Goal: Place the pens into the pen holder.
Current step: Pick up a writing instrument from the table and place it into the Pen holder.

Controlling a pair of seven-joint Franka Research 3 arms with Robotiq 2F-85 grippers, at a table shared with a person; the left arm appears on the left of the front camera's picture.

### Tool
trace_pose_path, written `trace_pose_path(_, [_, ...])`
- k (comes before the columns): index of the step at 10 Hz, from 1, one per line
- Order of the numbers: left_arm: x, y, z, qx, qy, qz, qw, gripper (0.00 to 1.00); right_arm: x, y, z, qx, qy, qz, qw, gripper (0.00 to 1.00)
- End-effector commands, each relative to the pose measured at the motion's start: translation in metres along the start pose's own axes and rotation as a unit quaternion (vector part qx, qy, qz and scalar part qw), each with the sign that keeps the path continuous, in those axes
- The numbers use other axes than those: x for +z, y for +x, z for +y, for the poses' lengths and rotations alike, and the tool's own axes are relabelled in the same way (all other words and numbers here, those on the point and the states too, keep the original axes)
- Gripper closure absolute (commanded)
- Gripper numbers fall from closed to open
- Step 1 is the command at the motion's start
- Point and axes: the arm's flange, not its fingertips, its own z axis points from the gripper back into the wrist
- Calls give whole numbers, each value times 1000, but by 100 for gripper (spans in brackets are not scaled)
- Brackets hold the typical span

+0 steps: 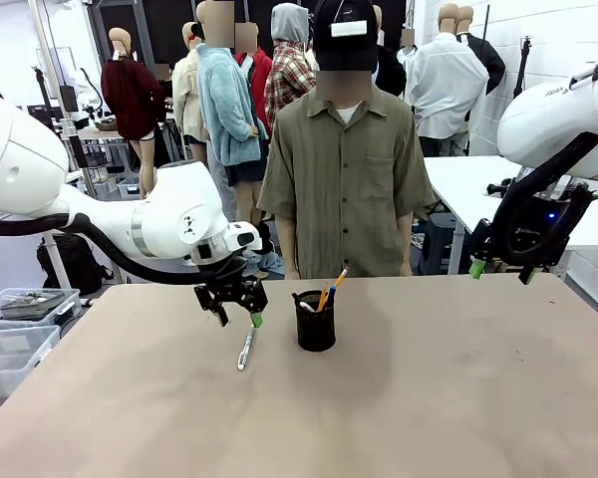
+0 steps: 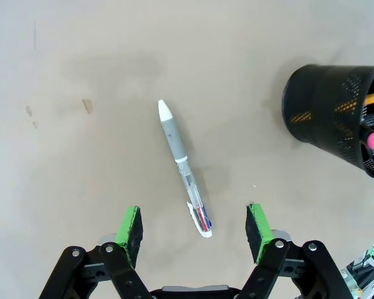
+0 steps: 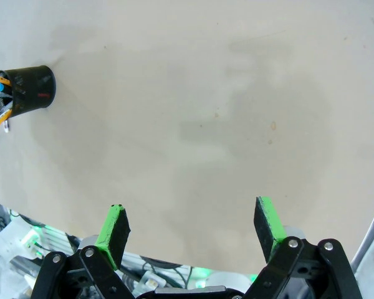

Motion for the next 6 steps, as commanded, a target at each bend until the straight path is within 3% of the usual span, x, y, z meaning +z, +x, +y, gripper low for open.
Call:
trace_pose_path(1, [-1, 14, -8, 9, 5, 15, 1000, 14, -1, -1, 1, -3, -9, 1, 1000, 0])
trace_pose_path(6, [-34, 27, -1, 16, 19, 58, 998, 14, -1, -1, 1, -3, -9, 1, 1000, 0])
